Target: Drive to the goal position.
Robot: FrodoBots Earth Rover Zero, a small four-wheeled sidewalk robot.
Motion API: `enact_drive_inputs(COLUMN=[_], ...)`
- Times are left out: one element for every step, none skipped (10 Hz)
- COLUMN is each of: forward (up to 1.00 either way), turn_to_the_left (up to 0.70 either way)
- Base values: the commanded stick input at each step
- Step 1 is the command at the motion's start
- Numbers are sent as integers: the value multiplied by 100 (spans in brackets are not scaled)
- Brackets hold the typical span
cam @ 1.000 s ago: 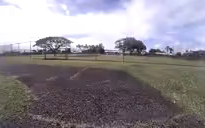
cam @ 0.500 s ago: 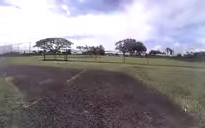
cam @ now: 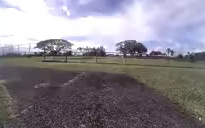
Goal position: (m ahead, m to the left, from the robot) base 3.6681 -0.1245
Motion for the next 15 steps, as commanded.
enact_drive_inputs(forward=[50, 50, 50, 50, 50, 50, 50, 50, 50, 50, 50, 50, 50, 50, 50], turn_to_the_left=[0, 0, 0, 0, 0, 0, 0, 0, 0, 0, 0, 0, 0, 0, 8])
